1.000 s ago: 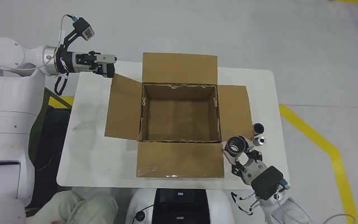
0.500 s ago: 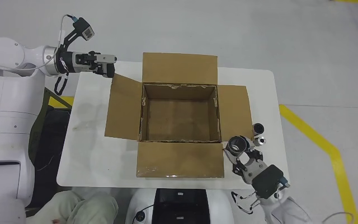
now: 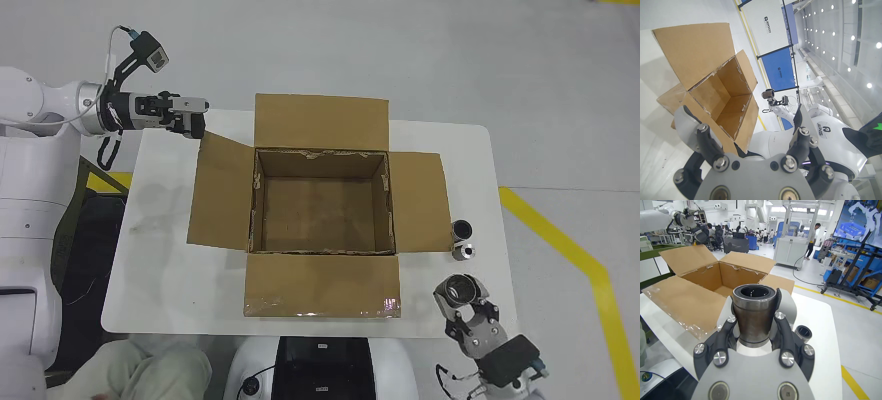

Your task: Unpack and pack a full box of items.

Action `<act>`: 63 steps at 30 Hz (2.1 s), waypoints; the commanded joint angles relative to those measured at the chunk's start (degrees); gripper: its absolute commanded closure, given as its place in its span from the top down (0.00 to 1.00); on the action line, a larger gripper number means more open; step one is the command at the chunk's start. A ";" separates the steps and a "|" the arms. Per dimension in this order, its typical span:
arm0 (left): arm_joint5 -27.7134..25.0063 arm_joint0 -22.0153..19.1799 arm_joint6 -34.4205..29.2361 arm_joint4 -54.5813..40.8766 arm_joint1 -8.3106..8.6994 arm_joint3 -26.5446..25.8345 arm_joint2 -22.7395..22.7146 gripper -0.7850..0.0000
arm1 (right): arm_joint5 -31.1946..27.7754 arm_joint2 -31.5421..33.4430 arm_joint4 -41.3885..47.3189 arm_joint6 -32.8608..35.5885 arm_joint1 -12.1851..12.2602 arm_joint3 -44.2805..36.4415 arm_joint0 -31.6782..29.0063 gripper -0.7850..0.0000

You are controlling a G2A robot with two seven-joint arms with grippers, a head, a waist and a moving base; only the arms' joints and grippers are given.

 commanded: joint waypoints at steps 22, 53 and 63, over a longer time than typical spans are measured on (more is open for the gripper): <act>0.00 0.00 0.00 0.00 0.00 0.00 0.00 1.00 | -0.87 -3.53 5.03 -3.33 -0.21 24.40 13.29 0.00; 0.00 0.00 0.00 0.00 0.00 0.00 0.00 1.00 | -0.73 -6.06 10.00 4.23 -0.69 34.65 22.62 0.00; 0.00 0.00 0.00 0.00 0.00 0.00 0.00 1.00 | 0.48 -6.62 10.81 2.48 -0.88 37.32 24.29 0.20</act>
